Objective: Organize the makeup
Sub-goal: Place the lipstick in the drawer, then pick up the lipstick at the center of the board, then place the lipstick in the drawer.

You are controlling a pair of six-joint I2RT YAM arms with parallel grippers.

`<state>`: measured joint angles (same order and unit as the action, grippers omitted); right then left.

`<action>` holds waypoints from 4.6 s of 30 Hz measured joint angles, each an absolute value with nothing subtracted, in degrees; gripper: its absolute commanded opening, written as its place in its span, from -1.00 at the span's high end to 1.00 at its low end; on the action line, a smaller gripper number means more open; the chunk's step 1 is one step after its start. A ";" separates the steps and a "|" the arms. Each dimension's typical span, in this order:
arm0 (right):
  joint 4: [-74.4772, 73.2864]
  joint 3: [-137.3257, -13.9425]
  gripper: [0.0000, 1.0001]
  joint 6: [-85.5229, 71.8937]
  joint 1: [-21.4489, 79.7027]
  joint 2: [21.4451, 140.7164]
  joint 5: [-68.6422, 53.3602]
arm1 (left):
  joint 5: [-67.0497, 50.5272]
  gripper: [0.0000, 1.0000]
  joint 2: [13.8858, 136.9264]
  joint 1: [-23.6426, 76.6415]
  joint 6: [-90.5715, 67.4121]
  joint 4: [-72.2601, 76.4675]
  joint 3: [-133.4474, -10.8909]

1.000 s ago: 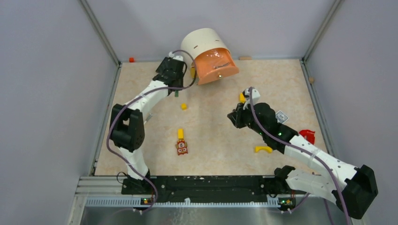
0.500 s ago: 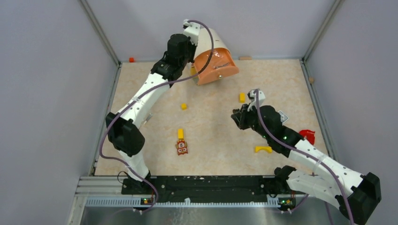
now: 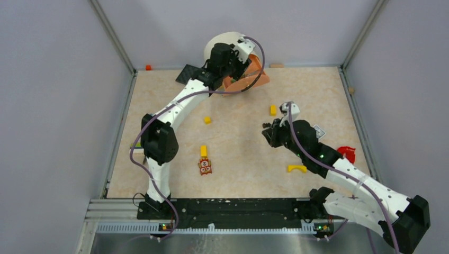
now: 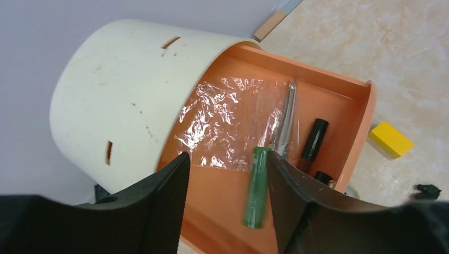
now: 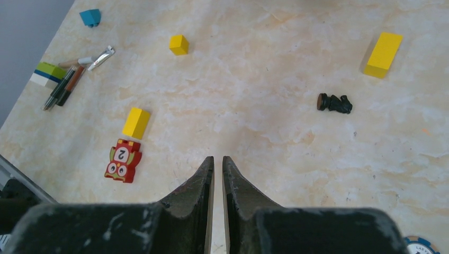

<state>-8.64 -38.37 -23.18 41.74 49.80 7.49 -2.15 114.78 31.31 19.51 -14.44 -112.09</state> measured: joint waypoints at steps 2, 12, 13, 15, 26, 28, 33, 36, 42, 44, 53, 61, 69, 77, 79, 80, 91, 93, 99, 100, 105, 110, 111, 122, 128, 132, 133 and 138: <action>-9.02 -38.26 0.80 -23.18 41.74 49.71 7.51 | -2.33 -0.39 115.52 31.44 19.92 -14.83 -112.49; -9.41 -38.24 0.80 -23.16 41.74 49.47 7.53 | 1.67 -0.55 115.09 31.38 17.91 -15.31 -113.84; -9.41 -38.24 0.80 -23.18 41.74 49.47 7.53 | 3.07 -0.61 114.45 31.38 16.99 -15.44 -113.51; -9.39 -38.24 0.80 -23.14 41.74 49.43 7.55 | 6.35 -0.61 111.92 31.40 14.04 -15.62 -111.37; -8.64 -36.73 0.77 -21.69 41.74 49.08 7.57 | 19.75 -0.59 76.18 29.34 -15.53 -21.76 -72.14; -8.73 -36.73 0.76 -21.06 41.74 49.34 7.42 | 17.58 -0.57 75.35 26.70 -19.03 -22.79 -66.94; -9.56 -36.73 0.76 -20.29 41.74 50.78 5.85 | 12.36 -0.55 77.08 14.02 -25.63 -24.99 -53.12; -9.54 -36.73 0.76 -19.94 41.74 51.59 4.58 | 12.60 -0.55 78.15 10.72 -27.07 -26.68 -50.89; -9.63 -36.75 0.76 -19.51 41.74 52.95 2.85 | 13.85 -0.50 82.56 9.41 -27.11 -23.66 -51.24; -9.76 -36.75 0.76 -19.51 41.74 53.19 2.44 | 14.52 -0.49 84.12 8.82 -27.09 -22.96 -51.27; -9.93 -36.91 0.76 -19.49 41.74 54.13 1.34 | 15.68 -0.49 86.17 4.56 -25.65 -20.03 -51.27; -10.83 -37.91 0.76 -19.49 41.74 55.61 0.71 | 15.64 -0.47 88.40 3.07 -24.01 -16.97 -51.31; -11.18 -38.22 0.77 -19.07 41.74 56.27 0.73 | 14.57 -0.38 91.68 1.61 -23.81 -16.43 -51.33; -11.75 -38.74 0.76 -19.09 41.74 56.84 0.75 | 13.91 -0.33 92.90 1.39 -23.59 -15.59 -51.33; -11.77 -38.76 0.77 -19.09 41.74 56.86 0.73 | 13.56 -0.30 93.36 1.13 -23.55 -15.44 -51.33; -11.79 -38.76 0.78 -19.09 41.74 56.86 0.71 | 13.34 -0.30 93.56 0.97 -23.55 -15.46 -51.33; -11.81 -39.46 0.79 -19.14 41.74 57.49 0.51 | 11.33 0.01 95.57 0.64 -23.14 -16.86 -53.60; -11.84 -39.46 0.78 -19.14 41.74 57.49 0.51 | 11.11 0.06 95.57 0.62 -23.00 -16.88 -53.60; -11.92 -39.46 0.79 -19.14 41.74 57.49 0.54 | 9.82 0.23 95.57 0.58 -22.76 -16.80 -53.60; -11.94 -39.46 0.79 -19.14 41.74 57.49 0.54 | 9.65 0.26 95.57 0.58 -22.76 -16.78 -53.60; -12.05 -39.46 0.79 -19.14 41.74 57.49 0.56 | 8.21 0.44 95.57 0.54 -22.79 -16.73 -53.69; -12.05 -39.46 0.78 -19.14 41.74 57.47 0.58 | 7.22 0.65 95.66 0.54 -22.83 -16.75 -53.80; -12.05 -39.46 0.78 -19.14 41.74 57.43 0.58 | 6.98 0.67 95.79 0.54 -22.85 -16.75 -53.93; -12.21 -39.42 0.79 -19.16 41.74 54.96 1.04 | 5.54 0.80 94.80 2.39 -23.99 -16.95 -54.26; -13.02 -38.98 0.80 -19.29 41.74 52.16 1.67 | 11.40 0.78 88.58 10.81 -23.90 -19.86 -57.39; -13.43 -38.96 0.82 -19.31 41.74 51.51 1.80 | 16.16 0.76 87.74 18.50 -22.13 -21.02 -65.08; -13.45 -38.96 0.83 -19.31 41.74 51.40 1.80 | 16.47 0.76 87.68 19.92 -21.12 -20.88 -66.85; -14.00 -38.63 0.85 -19.64 41.74 50.33 1.78 | 15.81 0.74 88.31 22.37 -14.57 -21.04 -76.38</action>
<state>-14.00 -38.63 -19.64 41.74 50.33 1.78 15.81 88.31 22.37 -14.57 -21.04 -76.38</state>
